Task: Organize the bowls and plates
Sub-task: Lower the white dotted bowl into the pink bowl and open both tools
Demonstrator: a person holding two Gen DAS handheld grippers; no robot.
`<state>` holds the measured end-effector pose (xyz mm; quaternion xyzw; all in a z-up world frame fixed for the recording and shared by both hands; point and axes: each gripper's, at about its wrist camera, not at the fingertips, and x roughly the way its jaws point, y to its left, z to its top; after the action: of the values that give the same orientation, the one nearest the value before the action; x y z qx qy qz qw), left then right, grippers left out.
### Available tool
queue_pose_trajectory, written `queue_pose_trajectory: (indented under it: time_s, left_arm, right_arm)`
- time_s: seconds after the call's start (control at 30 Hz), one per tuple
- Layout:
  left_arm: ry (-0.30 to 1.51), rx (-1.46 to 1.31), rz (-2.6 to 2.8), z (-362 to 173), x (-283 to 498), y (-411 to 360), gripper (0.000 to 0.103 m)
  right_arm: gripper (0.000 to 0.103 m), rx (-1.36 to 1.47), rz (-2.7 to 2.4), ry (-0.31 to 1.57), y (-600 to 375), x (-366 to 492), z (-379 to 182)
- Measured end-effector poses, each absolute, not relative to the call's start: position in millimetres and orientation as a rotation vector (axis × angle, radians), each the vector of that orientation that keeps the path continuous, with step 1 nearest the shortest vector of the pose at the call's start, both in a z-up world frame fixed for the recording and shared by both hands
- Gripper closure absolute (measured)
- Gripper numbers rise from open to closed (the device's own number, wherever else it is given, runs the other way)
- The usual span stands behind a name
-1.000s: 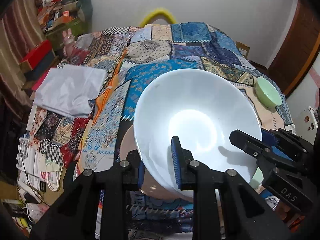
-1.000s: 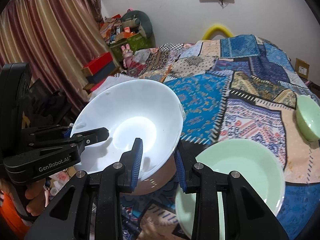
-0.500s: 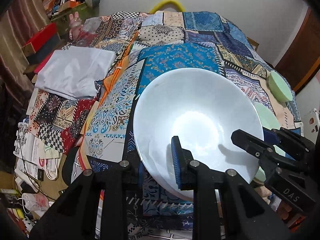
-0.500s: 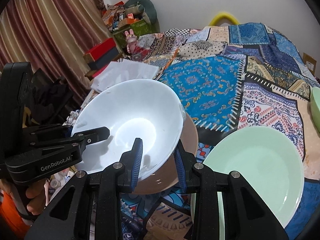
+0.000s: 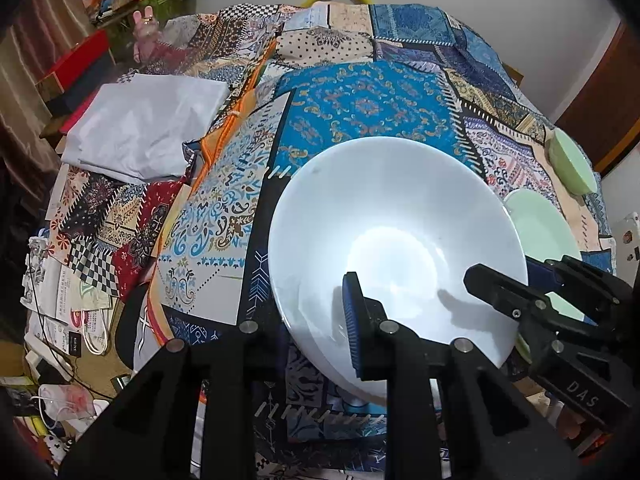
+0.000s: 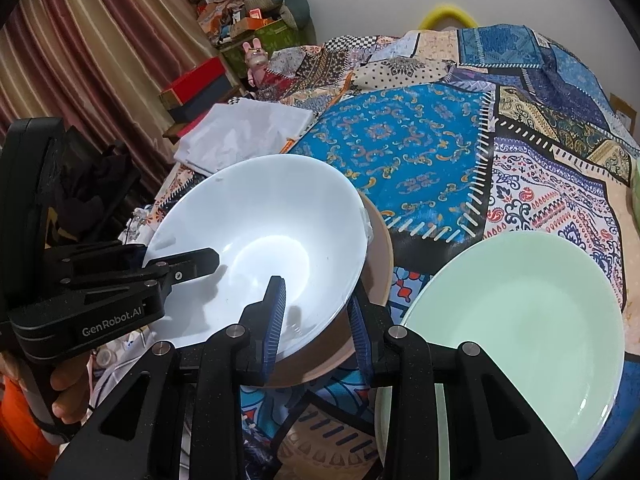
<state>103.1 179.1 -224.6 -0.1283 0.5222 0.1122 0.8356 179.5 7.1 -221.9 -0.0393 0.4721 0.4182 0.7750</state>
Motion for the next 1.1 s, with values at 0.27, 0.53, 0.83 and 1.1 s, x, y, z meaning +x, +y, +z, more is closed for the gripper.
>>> queue_pose_trajectory:
  time_s: [0.27, 0.53, 0.83, 1.1]
  left_arm:
    - [1.124, -0.281, 0.229, -234, 110, 181, 0.08]
    - [1.14, -0.253, 0.233, -240, 114, 176, 0.08]
    - [1.127, -0.172, 0.258, -237, 114, 167, 0.079]
    - [1.118, -0.146, 0.272, -229, 112, 167, 0.079]
  right_arm:
    - [0.074, -0.075, 0.904, 1.039, 4, 182, -225]
    - [0.072, -0.061, 0.914, 1.038, -2, 185, -221]
    - [0.072, -0.12, 0.889, 0.999, -8, 181, -216]
    - [0.072, -0.118, 0.893, 0.974, -14, 179, -209]
